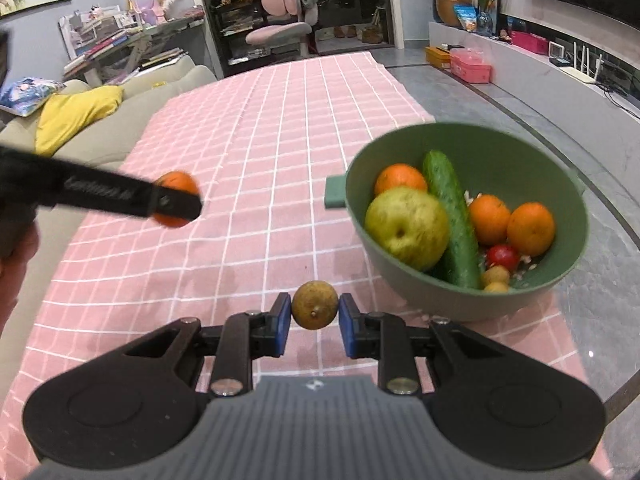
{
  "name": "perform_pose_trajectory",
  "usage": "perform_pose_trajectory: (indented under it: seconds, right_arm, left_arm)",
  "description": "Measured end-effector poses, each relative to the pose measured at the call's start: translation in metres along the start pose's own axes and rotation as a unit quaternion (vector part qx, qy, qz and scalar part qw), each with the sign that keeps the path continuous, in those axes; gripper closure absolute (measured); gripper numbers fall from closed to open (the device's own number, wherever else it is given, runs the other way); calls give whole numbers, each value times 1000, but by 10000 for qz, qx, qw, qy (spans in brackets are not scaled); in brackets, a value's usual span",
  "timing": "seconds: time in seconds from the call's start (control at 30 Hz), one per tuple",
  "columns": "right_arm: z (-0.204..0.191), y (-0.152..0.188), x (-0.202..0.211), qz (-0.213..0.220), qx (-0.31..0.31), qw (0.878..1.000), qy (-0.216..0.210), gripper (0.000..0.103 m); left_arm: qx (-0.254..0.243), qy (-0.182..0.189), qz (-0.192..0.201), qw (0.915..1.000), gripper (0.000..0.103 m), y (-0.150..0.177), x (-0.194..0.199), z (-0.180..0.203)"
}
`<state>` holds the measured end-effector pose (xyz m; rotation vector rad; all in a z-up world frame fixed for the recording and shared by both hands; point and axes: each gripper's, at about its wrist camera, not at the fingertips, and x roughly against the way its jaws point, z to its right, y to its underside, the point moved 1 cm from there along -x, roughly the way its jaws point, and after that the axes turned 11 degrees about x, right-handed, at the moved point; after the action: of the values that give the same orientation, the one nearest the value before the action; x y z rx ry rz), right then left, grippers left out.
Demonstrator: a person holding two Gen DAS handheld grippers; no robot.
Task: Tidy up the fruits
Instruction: 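Carry the kiwi and orange over the colander with both tools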
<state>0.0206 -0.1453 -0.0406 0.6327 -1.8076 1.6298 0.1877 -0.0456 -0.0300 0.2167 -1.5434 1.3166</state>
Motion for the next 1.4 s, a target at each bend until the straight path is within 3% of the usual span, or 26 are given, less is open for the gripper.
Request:
perform_pose_trajectory:
  seconds: [0.23,0.43,0.7,0.83,1.03,1.4]
  right_arm:
    - [19,-18,39,80,42,9993,-372,81]
    - [42,-31,87,233,74,9981,-563,81]
    - [89,-31,129,321,222,9986,-345,81]
    - [120,-39,125,259,58,9993,-247,81]
    - [158,-60,99,66,-34,9985,-543,81]
    - [176,-84,29,-578,386,9951,-707,81]
  left_arm:
    - [416,-201,294,9985,54,12,51,30]
    - [619,-105,573,9964,54,20,88,72]
    - [431,115,562,9974,54,21,80,125]
    - [341,174,391,9985,54,19,57,147]
    - [222,154,201,9994,54,12,22,174]
    - [249,-175,-117,9995,54,0,-29,194]
